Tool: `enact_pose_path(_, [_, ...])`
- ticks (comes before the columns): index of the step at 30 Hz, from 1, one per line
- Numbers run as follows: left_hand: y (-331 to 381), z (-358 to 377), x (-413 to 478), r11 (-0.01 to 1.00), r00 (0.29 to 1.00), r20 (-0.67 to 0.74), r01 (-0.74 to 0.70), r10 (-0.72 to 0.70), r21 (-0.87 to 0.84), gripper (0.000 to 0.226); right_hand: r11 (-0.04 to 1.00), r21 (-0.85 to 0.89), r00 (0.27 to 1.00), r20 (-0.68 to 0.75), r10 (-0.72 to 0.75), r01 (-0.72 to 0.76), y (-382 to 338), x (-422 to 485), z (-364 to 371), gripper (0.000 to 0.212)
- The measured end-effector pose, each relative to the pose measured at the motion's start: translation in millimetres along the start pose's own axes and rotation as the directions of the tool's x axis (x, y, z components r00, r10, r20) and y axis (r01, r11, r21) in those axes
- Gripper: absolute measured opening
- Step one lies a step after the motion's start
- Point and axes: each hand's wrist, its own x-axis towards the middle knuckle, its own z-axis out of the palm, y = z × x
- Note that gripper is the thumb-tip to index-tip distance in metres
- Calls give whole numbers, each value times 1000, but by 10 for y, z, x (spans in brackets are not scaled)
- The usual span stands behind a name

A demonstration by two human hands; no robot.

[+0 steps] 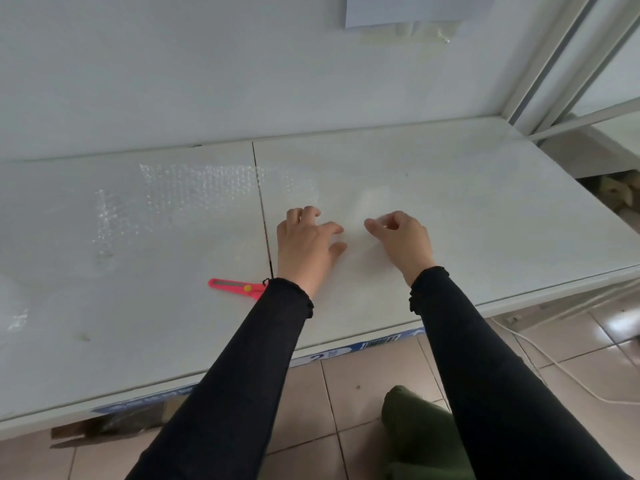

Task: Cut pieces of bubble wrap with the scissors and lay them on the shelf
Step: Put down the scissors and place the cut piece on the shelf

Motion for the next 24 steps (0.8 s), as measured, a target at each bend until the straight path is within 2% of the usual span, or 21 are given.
enact_pose_path(2, [8,46,-8,1000,1000,12,3,-3,-8,35,989,143,999,-7,-45,45,-30,10,17,17])
enact_pose_path(4, [14,29,-10,999,1000,8,-2,2,-52,39,956,272,994,-7,-111,108,-85,-4,-21,15])
enact_pose_path(5, [19,-6,-8,993,1000,2,-2,2,-114,43,932,331,988,-10,-154,148,-140,-28,-61,14])
enact_pose_path(7, [52,-151,-10,930,999,-7,45,-51,-366,56,852,470,963,12,-269,232,-281,-103,-175,10])
enact_pose_path(8, [72,-261,-18,842,993,8,107,-121,-529,63,801,536,942,30,-333,266,-351,-145,-242,7])
enact_pose_path(9, [91,-380,-30,703,978,51,181,-201,-688,71,758,585,921,46,-386,288,-421,-190,-313,7])
enact_pose_path(11, [85,-604,-66,343,929,209,312,-305,-886,85,700,652,881,101,-462,292,-537,-296,-442,10])
enact_pose_path(13, [-14,-762,-105,2,879,400,415,-260,-910,96,650,724,839,190,-510,232,-617,-398,-534,12])
enact_pose_path(14, [-77,-830,-122,-167,859,477,451,-186,-877,97,637,747,820,236,-522,191,-643,-438,-559,12])
enact_pose_path(15, [-130,-894,-149,-305,847,523,474,-100,-826,90,640,753,805,279,-524,155,-655,-471,-571,12])
enact_pose_path(16, [-157,-945,-175,-391,840,542,489,-32,-780,78,655,744,793,317,-520,132,-653,-494,-576,12])
enact_pose_path(18, [-175,-1022,-253,-415,842,540,497,18,-762,62,700,706,773,383,-505,108,-627,-531,-560,11])
enact_pose_path(21, [-231,-1074,-321,-314,874,484,446,-50,-838,45,748,657,771,426,-473,96,-589,-597,-510,24])
enact_pose_path(24, [-346,-1129,-350,-321,890,435,376,-136,-869,43,704,709,762,433,-482,43,-588,-641,-512,46])
